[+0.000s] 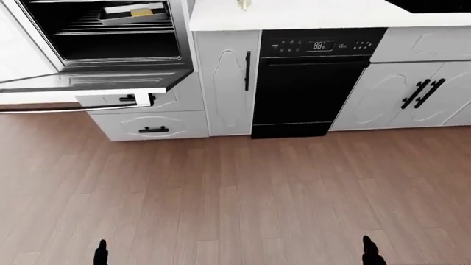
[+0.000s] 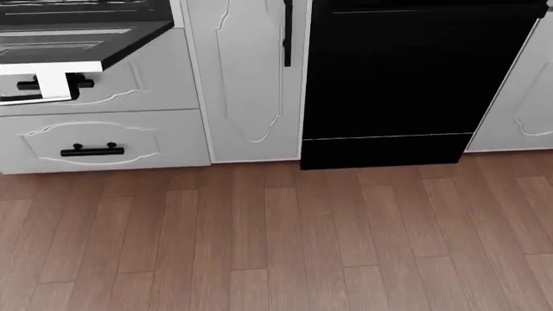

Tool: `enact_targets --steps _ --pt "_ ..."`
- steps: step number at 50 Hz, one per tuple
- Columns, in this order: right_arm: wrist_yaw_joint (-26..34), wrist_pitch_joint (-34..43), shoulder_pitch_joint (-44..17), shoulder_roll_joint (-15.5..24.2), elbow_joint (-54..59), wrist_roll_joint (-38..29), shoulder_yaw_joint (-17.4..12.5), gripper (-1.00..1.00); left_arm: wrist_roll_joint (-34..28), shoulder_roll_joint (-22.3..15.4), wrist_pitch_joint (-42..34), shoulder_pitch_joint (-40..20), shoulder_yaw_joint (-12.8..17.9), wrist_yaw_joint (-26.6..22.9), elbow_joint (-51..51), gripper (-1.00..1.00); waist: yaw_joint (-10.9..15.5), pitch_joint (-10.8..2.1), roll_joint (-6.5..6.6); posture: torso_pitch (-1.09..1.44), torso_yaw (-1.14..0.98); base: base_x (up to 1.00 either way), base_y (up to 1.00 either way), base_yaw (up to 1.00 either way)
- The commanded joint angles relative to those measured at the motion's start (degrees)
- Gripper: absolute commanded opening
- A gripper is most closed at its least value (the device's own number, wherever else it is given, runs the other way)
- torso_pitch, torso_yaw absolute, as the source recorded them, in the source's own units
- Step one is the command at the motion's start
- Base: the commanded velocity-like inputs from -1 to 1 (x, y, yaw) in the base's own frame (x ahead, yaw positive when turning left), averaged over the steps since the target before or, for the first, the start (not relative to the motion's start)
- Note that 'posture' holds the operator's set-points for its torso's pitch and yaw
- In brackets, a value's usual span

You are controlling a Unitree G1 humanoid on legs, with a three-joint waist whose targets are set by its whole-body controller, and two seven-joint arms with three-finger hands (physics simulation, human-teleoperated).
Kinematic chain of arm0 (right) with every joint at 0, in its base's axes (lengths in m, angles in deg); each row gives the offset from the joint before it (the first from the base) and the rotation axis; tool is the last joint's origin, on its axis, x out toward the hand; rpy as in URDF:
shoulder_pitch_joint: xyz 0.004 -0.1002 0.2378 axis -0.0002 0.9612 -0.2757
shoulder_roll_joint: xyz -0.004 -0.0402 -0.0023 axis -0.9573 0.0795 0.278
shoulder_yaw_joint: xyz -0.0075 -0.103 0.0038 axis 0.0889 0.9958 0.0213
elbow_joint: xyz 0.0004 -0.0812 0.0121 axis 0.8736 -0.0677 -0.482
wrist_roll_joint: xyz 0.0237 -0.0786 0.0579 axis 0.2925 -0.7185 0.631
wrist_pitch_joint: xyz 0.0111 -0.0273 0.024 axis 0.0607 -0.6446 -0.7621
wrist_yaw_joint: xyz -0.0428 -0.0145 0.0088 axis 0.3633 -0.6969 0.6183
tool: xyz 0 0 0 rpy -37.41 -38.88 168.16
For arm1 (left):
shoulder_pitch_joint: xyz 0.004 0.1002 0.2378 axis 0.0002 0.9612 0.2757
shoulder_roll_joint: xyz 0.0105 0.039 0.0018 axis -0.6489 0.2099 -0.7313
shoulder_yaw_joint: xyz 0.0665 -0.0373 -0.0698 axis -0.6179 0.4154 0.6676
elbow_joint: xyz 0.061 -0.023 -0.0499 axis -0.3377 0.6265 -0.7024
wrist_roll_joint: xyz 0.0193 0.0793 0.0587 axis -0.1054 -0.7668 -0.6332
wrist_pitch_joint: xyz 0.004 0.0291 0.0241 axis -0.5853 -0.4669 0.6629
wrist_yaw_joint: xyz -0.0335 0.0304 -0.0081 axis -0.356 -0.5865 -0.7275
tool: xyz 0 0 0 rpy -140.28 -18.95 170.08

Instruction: Close the oven door.

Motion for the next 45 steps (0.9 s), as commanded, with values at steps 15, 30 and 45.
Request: enact_targets --steps 15,30,45 --pt "-2.4 -1.0 1.1 1.3 -1.0 -1.9 -1.3 1.0 -5.2 -1.9 1.7 0.7 -0.5 8.8 -0.9 1.0 0.3 -1.87 0.04 0.0 0.0 0.0 0.0 0.0" --pt "-2.8 -0.5 1.7 1.1 -1.0 -2.8 -1.2 1.0 -5.8 -1.9 1.7 0.7 0.1 9.3 -0.9 1.0 0.4 -2.52 1.52 0.0 0.0 0.0 0.07 0.0" --pt "-2.5 -0.1 1.8 1.0 -0.9 -3.0 -1.4 1.0 -6.0 -1.9 1.7 0.6 0.1 9.4 -0.9 1.0 0.3 -2.3 -4.57 0.0 0.0 0.0 0.19 0.0"
